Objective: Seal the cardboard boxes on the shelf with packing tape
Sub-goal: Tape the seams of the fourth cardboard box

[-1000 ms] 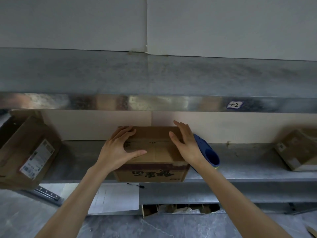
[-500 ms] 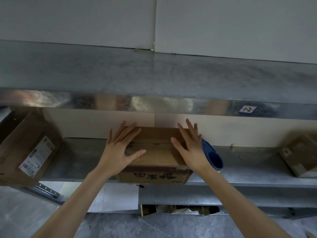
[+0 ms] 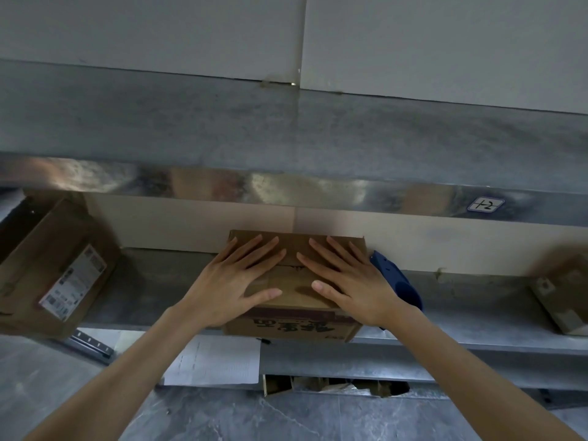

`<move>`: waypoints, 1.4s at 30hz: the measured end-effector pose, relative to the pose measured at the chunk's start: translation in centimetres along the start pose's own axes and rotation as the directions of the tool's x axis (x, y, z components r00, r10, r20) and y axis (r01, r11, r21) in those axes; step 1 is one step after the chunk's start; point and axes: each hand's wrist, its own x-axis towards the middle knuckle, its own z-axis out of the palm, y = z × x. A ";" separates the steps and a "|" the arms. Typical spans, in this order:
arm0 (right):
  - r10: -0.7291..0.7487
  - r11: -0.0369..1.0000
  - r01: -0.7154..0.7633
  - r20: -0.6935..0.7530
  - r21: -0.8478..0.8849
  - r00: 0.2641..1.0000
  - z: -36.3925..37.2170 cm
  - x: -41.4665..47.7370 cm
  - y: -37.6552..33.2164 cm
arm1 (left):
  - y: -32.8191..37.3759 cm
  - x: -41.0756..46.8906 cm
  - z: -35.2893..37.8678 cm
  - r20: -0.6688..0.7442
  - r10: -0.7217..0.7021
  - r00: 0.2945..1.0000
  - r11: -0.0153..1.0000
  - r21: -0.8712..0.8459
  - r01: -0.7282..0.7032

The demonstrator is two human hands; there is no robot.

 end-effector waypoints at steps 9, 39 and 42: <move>-0.009 1.000 0.009 0.008 -0.008 1.000 0.2 0.1 0.1 | 0.0 0.0 0.0 -0.004 0.010 1.000 1.000 0.002 -0.010; 0.456 0.604 -0.081 -0.261 0.793 0.851 1.1 -0.5 -0.2 | 0.1 0.1 1.2 -0.185 -0.393 0.901 0.663 -0.736 0.138; 0.491 0.571 -0.128 -0.212 0.811 0.845 1.0 -0.3 -0.2 | 0.0 0.2 1.2 -0.169 -0.402 0.900 0.621 -0.773 0.132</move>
